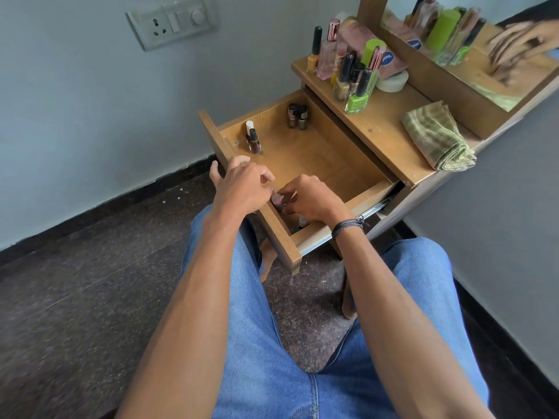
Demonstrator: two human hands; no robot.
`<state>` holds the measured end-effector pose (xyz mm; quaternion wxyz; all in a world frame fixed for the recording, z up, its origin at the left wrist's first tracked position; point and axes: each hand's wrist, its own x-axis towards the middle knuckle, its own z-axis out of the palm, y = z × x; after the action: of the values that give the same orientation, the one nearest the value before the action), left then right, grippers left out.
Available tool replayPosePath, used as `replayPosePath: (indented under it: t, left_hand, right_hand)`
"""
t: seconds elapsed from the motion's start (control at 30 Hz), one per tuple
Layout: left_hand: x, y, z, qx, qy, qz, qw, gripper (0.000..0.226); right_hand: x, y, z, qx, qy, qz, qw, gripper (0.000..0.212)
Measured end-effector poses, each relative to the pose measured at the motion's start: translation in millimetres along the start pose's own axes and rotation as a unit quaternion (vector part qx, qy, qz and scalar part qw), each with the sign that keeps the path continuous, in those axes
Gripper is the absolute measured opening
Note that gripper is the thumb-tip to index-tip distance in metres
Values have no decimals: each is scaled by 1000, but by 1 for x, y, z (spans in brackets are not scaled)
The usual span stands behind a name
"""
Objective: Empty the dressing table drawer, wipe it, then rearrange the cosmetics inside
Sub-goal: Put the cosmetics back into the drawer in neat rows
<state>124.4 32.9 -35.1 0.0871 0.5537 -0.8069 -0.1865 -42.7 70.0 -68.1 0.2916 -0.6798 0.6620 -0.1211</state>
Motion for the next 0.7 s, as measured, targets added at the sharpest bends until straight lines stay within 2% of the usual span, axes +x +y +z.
replayPosePath:
  t: [0.7]
  left_hand:
    - [-2,4,-4,-14,-14,-7,1000,21]
  right_hand:
    - [9,6,8,9,-3,20,1000,19]
